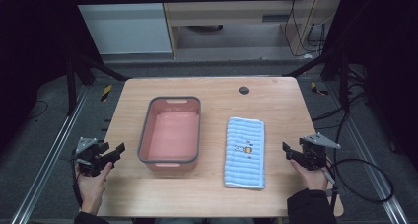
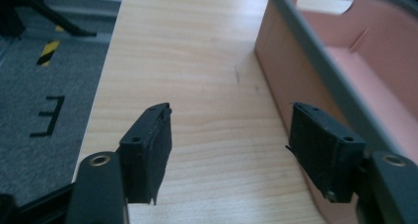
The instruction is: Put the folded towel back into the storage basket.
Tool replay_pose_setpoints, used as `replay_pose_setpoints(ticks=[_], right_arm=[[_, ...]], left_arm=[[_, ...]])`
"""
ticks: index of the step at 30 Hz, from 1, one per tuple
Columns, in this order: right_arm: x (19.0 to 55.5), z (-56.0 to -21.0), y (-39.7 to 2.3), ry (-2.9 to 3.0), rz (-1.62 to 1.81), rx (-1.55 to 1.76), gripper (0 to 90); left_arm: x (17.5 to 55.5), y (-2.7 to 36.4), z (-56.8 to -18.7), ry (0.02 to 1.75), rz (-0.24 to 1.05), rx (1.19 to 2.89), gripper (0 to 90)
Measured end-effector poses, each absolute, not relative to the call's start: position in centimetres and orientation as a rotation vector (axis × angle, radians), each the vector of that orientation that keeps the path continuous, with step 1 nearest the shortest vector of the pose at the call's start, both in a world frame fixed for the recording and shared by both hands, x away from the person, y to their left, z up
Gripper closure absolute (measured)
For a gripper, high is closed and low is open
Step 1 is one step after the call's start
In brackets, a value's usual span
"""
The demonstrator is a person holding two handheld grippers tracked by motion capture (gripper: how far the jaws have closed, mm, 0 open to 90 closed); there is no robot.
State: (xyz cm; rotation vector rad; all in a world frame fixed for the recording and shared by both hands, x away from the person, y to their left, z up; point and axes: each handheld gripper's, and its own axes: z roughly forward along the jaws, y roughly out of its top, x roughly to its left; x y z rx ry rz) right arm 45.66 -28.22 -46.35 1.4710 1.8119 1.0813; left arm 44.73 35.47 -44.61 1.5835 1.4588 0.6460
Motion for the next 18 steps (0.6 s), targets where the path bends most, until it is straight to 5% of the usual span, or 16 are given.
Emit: replay_pose_setpoints(ticks=[18], right_arm=[[45.1, -44.4, -28.0, 1.802, 1.135, 1.426, 37.5]], left_arm=[[43.5, 33.3, -42.0, 1.345, 0.692, 1.606, 23.6]])
